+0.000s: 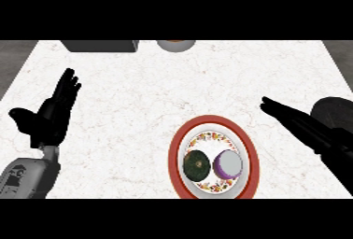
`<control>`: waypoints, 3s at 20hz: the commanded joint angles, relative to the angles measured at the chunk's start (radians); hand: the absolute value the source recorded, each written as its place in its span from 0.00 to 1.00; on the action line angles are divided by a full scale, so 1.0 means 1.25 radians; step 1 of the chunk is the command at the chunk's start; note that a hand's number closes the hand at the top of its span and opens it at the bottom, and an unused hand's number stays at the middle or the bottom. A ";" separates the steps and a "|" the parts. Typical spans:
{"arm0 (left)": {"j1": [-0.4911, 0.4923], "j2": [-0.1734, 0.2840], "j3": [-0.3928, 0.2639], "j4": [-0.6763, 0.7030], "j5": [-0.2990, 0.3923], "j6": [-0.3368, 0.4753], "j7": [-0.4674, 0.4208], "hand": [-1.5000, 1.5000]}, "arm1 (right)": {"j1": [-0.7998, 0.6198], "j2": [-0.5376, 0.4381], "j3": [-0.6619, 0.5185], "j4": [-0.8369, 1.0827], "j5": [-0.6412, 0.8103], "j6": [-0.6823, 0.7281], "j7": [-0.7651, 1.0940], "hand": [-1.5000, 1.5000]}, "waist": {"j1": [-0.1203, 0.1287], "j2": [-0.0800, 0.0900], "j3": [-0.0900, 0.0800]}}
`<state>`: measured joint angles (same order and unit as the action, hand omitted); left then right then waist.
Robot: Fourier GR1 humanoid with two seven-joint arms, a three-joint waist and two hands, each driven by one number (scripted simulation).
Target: Pick the can from the plate and place it in the pan
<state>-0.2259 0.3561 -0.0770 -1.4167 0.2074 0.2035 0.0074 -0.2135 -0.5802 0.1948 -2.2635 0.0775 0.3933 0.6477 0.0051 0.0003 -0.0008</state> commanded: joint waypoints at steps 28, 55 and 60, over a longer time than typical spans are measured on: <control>0.049 -0.059 0.072 -0.119 -0.090 -0.066 0.088 0.50 | 0.073 0.189 0.110 0.231 0.324 0.127 -0.087 0.00 | -0.002 -0.001 0.001; -0.019 -0.130 0.113 -0.030 -0.155 -0.079 0.071 0.50 | 0.009 0.285 0.181 0.478 0.598 0.184 -0.104 0.00 | -0.005 0.000 0.001; -0.004 -0.127 0.141 0.041 -0.149 -0.114 -0.028 0.50 | 0.039 0.318 0.223 0.551 0.653 0.114 -0.157 0.00 | -0.005 0.001 0.001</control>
<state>-0.2160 0.2076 0.0830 -1.4540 0.0335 0.0681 0.0564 -0.1983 -0.1873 0.4459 -1.6382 0.8439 0.5978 0.5106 0.0010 0.0001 0.0000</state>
